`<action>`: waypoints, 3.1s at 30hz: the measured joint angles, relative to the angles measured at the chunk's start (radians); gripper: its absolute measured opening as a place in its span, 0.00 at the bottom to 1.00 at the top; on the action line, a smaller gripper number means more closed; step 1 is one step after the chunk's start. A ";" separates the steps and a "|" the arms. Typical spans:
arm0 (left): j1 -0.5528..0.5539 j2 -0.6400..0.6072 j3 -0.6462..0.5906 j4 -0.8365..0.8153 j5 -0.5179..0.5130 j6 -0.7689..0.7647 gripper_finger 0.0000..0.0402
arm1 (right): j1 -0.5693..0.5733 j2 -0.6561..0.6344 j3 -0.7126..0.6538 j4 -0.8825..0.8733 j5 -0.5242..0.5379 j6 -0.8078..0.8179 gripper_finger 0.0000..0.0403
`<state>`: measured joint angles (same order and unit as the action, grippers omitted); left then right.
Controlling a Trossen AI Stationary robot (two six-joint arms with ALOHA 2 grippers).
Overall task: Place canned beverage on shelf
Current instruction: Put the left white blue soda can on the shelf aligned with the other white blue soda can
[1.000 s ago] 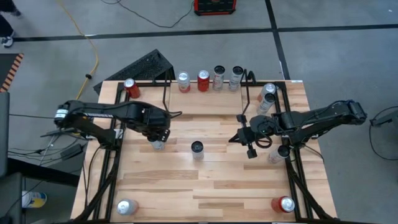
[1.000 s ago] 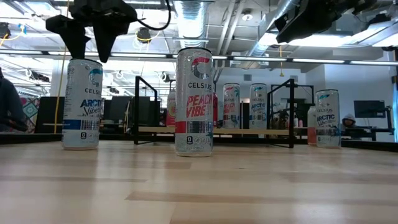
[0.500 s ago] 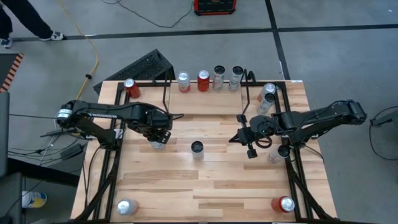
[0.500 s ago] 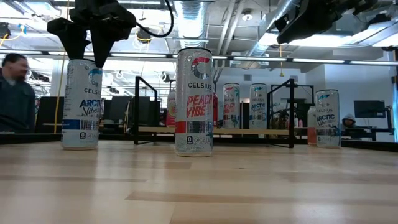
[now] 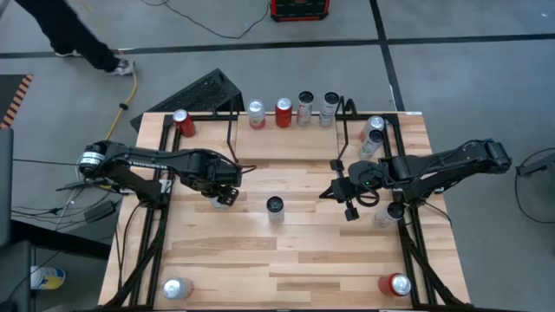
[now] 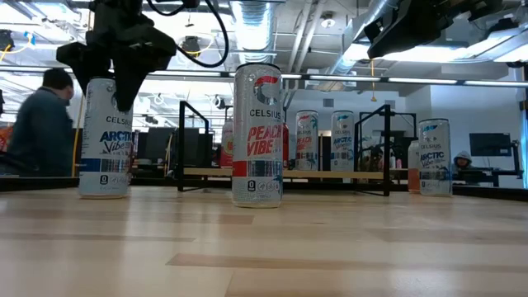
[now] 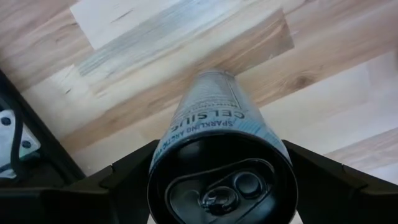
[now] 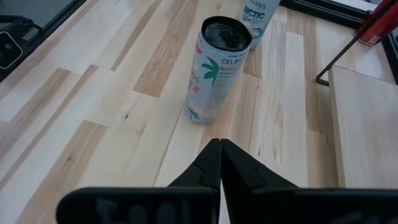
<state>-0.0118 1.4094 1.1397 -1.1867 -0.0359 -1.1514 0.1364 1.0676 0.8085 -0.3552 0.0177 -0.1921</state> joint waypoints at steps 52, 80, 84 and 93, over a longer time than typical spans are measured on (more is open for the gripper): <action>0.438 0.747 1.162 -0.190 0.049 1.178 0.59 | 0.000 0.000 0.000 -0.009 0.008 0.088 0.08; 0.477 0.752 1.163 -0.237 -0.005 1.192 0.80 | 0.000 0.000 0.000 -0.001 0.008 0.114 0.08; 0.477 0.745 1.163 -0.257 -0.032 1.192 0.80 | 0.000 0.000 0.000 -0.002 0.008 0.113 0.08; 0.472 0.670 1.207 -0.385 -0.164 1.158 0.80 | -0.015 0.000 0.000 0.040 0.011 0.107 0.08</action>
<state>0.4606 2.0789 2.3470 -1.5721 -0.2004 0.0062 0.1211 1.0672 0.8085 -0.3150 0.0288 -0.0850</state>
